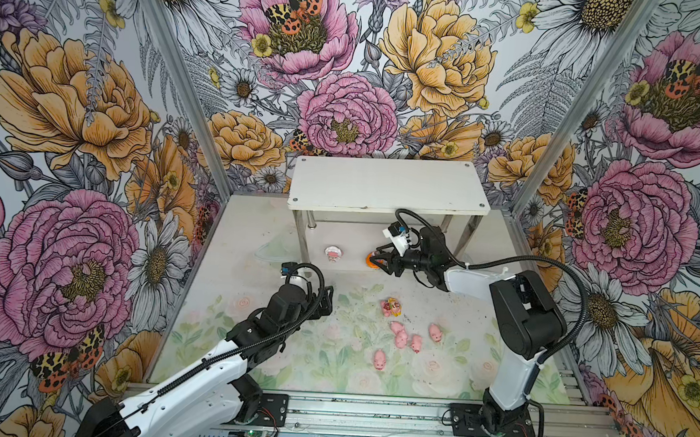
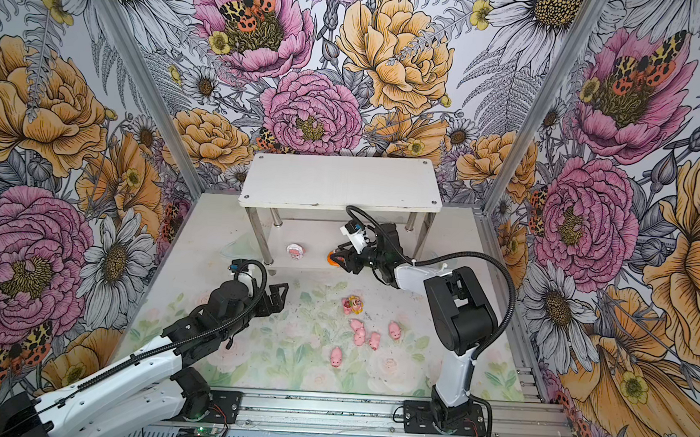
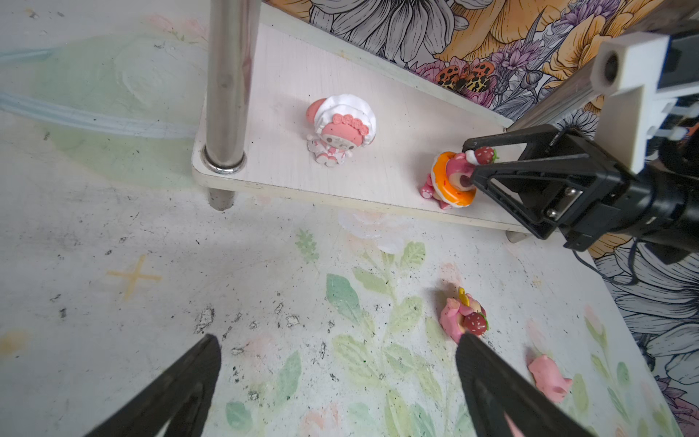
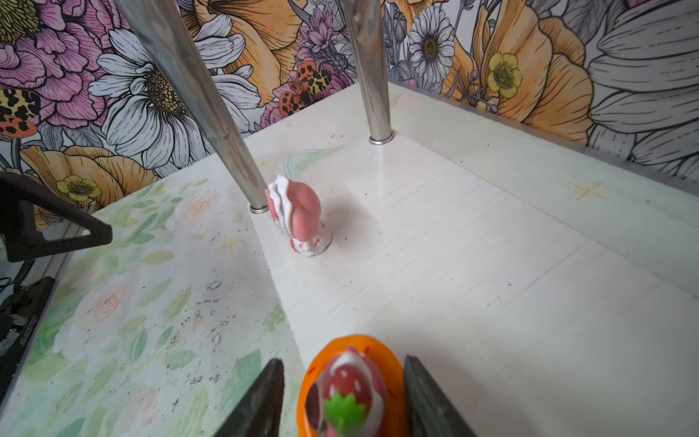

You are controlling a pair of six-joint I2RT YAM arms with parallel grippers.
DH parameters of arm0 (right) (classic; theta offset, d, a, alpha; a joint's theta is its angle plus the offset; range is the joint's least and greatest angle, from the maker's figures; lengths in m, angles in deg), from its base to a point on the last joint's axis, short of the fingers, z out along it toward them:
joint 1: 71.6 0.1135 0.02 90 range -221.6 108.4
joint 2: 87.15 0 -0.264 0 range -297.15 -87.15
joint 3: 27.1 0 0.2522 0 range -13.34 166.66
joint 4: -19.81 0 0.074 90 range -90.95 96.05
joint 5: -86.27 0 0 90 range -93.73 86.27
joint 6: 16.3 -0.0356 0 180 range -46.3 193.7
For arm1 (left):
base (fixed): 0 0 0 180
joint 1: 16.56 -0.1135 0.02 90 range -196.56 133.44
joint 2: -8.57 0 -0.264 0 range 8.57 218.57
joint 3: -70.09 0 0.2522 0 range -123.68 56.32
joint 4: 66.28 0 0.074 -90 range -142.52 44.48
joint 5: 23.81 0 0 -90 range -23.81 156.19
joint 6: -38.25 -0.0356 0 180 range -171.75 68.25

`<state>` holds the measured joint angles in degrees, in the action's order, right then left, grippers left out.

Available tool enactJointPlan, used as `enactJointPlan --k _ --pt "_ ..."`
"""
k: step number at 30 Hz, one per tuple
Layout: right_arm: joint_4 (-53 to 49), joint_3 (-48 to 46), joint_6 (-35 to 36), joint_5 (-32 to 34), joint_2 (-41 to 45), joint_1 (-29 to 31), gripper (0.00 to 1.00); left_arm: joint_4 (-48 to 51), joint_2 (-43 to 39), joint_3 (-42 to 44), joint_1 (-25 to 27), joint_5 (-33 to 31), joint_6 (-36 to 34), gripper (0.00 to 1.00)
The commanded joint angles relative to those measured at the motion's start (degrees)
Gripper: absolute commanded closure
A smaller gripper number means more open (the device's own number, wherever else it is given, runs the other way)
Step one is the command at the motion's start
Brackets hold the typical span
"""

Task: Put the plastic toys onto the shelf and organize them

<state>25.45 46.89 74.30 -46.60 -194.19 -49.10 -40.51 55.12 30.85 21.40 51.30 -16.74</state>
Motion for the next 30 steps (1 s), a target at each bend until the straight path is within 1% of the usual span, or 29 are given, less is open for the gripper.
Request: enactJointPlan --k 1,7,10,30 --pt "1.76 1.99 -1.18 -1.6 -1.41 -0.24 0.47 -0.13 -0.31 0.86 -0.69 0.48 -0.9 0.01" --pt "1.76 2.61 -1.4 -1.87 -2.28 -0.31 0.47 -0.12 -0.27 1.03 -0.69 0.48 -0.9 0.01" --pt "2.07 2.55 -1.66 -2.13 -2.45 -0.31 0.48 -0.12 -0.31 1.13 -0.69 0.38 -0.91 0.01" --pt "2.2 3.66 -1.4 -3.22 -1.78 -0.38 0.5 -0.37 -0.31 1.22 -0.7 0.47 -0.99 0.01"
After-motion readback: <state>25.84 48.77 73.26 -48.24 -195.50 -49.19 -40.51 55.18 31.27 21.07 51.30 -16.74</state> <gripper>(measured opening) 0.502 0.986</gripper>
